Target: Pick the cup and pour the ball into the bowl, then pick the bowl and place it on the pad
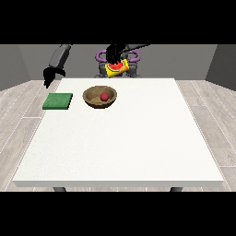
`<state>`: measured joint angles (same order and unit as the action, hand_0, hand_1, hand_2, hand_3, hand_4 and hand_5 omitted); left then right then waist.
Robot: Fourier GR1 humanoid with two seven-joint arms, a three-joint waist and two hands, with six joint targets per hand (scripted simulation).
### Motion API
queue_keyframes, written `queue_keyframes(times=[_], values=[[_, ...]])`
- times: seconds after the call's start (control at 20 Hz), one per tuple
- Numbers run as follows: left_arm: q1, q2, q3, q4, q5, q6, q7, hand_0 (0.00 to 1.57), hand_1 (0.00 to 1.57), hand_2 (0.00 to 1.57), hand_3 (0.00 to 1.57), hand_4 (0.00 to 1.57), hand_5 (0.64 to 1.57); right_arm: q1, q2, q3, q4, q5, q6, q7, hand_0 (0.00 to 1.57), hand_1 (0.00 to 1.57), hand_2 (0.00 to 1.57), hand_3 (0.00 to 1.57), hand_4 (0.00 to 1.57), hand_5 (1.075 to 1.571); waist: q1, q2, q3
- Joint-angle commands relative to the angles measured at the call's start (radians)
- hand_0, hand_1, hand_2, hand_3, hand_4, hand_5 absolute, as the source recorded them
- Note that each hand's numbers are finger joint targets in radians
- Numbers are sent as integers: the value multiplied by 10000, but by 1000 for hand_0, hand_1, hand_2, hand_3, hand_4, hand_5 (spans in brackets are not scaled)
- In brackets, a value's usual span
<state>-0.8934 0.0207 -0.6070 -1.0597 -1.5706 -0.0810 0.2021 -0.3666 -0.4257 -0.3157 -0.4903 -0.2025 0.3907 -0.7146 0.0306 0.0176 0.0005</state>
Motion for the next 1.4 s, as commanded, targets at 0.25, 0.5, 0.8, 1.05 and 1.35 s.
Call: queue_keyframes(times=[0.25, 0.5, 0.8, 1.05, 1.35], values=[[1800, 1199, 2833, -1292, 2540, 1701, -966, 0, 0, 1571, 1571, 773, 1510, 586, 67, -168, 161, -347, 215, 587, 0, 0, 297, 246, 729, 1554, 1083, -506, -36], [3418, 897, 4267, -1555, 5473, 2920, -2761, 1513, 1513, 1447, 1160, 1322, 1569, 33, -39, -664, -35, -704, -378, 298, 0, 0, 372, 370, 700, 1564, 2315, 1255, -87], [5207, 629, 5200, -1588, 8411, 4177, -6104, 1312, 1312, 1117, 783, 1442, 1570, -349, -141, -1277, -360, -1233, -873, 27, 0, 0, 371, 103, 692, 1547, 3296, 2865, -101], [4428, 735, 6642, -1445, 11447, 2521, -7958, 969, 969, 917, 570, 1206, 1545, -754, -300, -1447, -532, -1481, -736, 112, 0, 0, 405, 271, 660, 1552, 3491, 3827, -60], [4267, 660, 7147, 129, 12590, 1125, -8650, 0, 0, 0, 0, 0, 642, -1150, -158, -1323, -1487, -1586, -823, 166, 0, 0, 0, 0, 0, 1569, 2729, 4870, -29]])
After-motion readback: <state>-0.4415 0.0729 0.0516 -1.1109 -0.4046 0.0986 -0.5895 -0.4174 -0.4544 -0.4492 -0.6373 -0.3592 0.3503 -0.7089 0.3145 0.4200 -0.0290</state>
